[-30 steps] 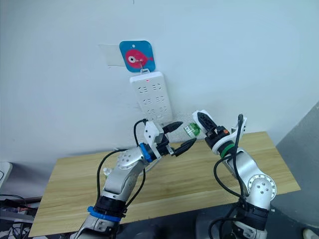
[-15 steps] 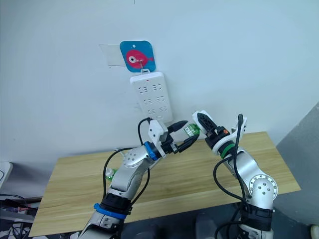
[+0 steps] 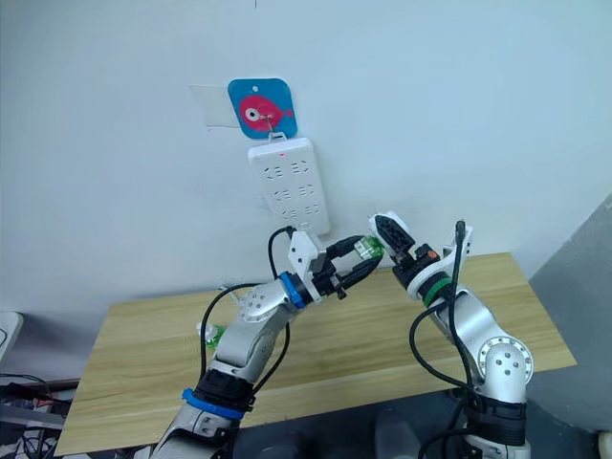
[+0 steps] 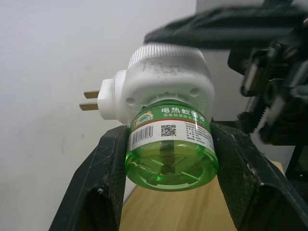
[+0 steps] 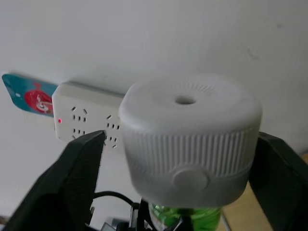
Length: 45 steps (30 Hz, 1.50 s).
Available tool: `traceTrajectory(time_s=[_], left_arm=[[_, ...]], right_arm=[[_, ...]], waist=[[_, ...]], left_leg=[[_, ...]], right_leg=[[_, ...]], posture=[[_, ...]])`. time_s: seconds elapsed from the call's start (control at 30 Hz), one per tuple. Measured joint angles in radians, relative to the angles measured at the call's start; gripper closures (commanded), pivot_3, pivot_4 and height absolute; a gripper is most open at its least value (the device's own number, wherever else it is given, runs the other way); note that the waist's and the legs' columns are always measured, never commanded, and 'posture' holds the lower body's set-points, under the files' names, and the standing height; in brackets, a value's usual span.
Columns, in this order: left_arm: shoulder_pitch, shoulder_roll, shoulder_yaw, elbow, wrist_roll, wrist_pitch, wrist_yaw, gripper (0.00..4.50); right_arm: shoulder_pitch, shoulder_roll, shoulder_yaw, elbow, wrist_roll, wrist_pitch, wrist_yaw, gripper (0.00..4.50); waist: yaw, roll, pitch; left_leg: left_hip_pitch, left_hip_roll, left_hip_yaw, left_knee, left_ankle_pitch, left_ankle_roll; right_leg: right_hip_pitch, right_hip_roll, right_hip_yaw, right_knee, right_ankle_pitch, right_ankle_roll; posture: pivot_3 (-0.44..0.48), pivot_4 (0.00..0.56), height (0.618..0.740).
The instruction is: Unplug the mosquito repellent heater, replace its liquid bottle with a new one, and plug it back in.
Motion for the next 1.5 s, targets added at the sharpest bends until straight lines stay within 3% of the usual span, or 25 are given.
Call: traceTrajectory(time_s=[0.23, 0.43, 0.8, 1.13, 1.23, 1.33, 1.5], left_arm=[[-0.006, 0.149, -0.008, -0.003, -0.026, -0.001, -0.192, 2.25], [-0.046, 0.245, -0.053, -0.003, -0.023, -0.075, -0.377, 2.25], [-0.091, 0.252, -0.062, 0.016, 0.008, -0.163, -0.428, 2.25], [-0.079, 0.256, -0.065, 0.01, 0.009, -0.173, -0.432, 2.25], [-0.078, 0.255, -0.073, 0.008, 0.008, -0.174, -0.433, 2.25], [-0.078, 0.256, -0.071, 0.004, 0.001, -0.176, -0.433, 2.25], [-0.078, 0.255, -0.071, 0.004, -0.001, -0.173, -0.434, 2.25]], right_arm=[[-0.06, -0.384, 0.013, 0.204, 0.229, 0.258, 0.149, 0.03], [-0.169, -0.56, 0.089, 0.404, 0.31, 0.473, 0.308, 0.03], [-0.257, -0.599, 0.203, 0.529, 0.286, 0.642, 0.459, 0.03], [-0.285, -0.603, 0.205, 0.564, 0.259, 0.657, 0.507, 0.03], [-0.288, -0.603, 0.205, 0.566, 0.242, 0.66, 0.514, 0.6], [-0.287, -0.605, 0.203, 0.567, 0.234, 0.662, 0.525, 1.52], [-0.283, -0.606, 0.203, 0.565, 0.236, 0.662, 0.528, 1.53]], waist=[[0.001, 0.0, 0.001], [0.005, 0.0, 0.002], [0.032, -0.001, 0.004], [0.033, -0.001, 0.005], [0.033, -0.001, 0.005], [0.033, -0.001, 0.005], [0.033, -0.001, 0.005]], left_leg=[[0.0, 0.0, 0.001, 0.001, 0.0, 0.001], [0.0, 0.002, 0.002, 0.001, -0.001, 0.001], [-0.001, 0.002, 0.001, 0.002, -0.001, 0.002], [-0.001, 0.002, 0.001, 0.002, -0.001, 0.002], [-0.001, 0.002, 0.0, 0.002, -0.001, 0.002], [-0.001, 0.002, 0.0, 0.002, -0.001, 0.002], [-0.001, 0.002, 0.0, 0.003, -0.001, 0.002]], right_leg=[[0.001, 0.001, 0.0, -0.001, 0.0, 0.0], [0.001, 0.003, 0.001, -0.001, 0.0, 0.0], [0.001, 0.002, 0.0, -0.001, 0.0, 0.0], [0.001, 0.002, 0.0, -0.001, 0.0, 0.0], [0.001, 0.001, 0.0, -0.001, 0.0, 0.0], [0.001, 0.001, 0.0, -0.001, 0.0, 0.0], [0.001, 0.001, 0.0, -0.001, 0.0, 0.0]], posture=[[-0.162, 0.148, 0.74], [-0.13, 0.155, 0.74], [-0.097, 0.164, 0.74], [-0.106, 0.162, 0.74], [-0.109, 0.163, 0.74], [-0.112, 0.162, 0.74], [-0.114, 0.161, 0.74]])
